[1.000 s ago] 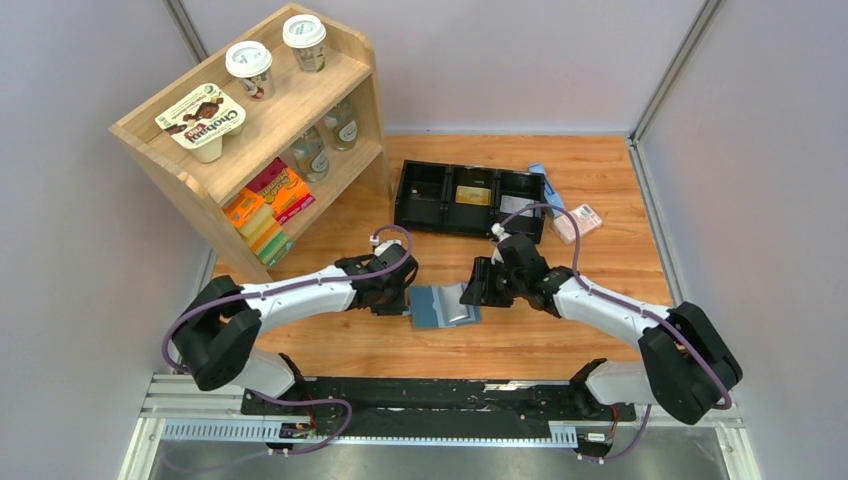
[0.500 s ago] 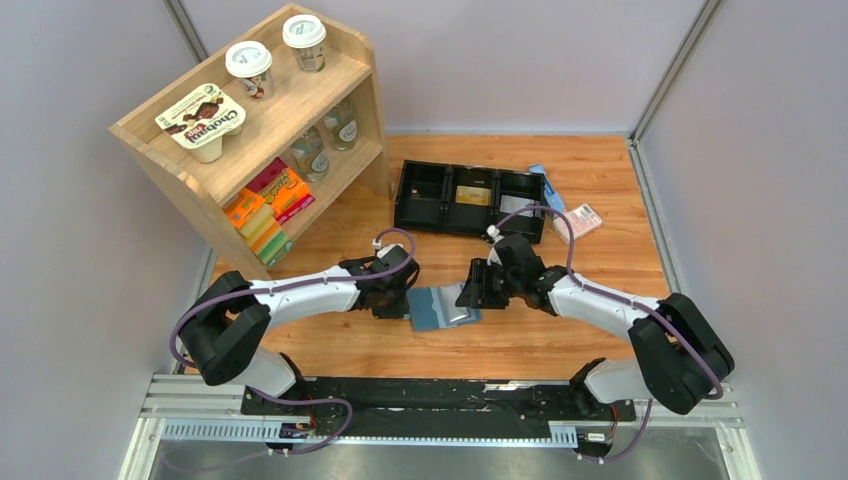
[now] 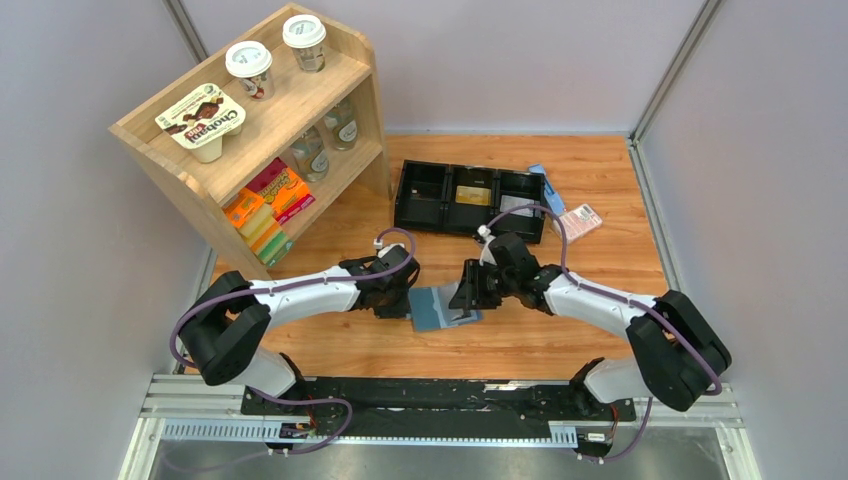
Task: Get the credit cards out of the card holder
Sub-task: Open the card holder at the center of the board.
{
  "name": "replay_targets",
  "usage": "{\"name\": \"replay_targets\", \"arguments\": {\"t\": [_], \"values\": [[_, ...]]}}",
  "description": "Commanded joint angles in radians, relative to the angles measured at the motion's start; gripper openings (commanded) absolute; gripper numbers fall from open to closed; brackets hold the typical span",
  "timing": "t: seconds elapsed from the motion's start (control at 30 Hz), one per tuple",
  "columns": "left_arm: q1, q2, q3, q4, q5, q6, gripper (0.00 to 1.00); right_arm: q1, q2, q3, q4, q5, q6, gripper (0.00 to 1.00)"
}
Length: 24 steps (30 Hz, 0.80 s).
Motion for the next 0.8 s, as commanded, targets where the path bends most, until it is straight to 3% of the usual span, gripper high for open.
{"name": "replay_targets", "arguments": {"t": [0.0, 0.27, 0.4, 0.6, 0.77], "values": [[0.002, -0.003, -0.004, 0.037, 0.015, -0.009, 0.0, 0.03, 0.015, 0.068, 0.076, -0.062, -0.002, 0.39], [0.003, -0.044, -0.041, 0.059, 0.0, -0.028, 0.0, 0.12, 0.156, 0.163, 0.128, -0.078, -0.014, 0.4], [0.005, -0.092, -0.068, 0.051, -0.028, -0.041, 0.1, 0.129, 0.274, 0.182, 0.169, -0.087, -0.013, 0.44], [0.003, -0.206, -0.116, 0.021, -0.082, -0.063, 0.29, 0.137, 0.389, 0.203, 0.157, -0.093, -0.028, 0.59], [0.005, -0.323, -0.127, -0.024, -0.115, -0.064, 0.34, 0.136, 0.375, 0.22, 0.142, -0.087, -0.033, 0.57]]}}
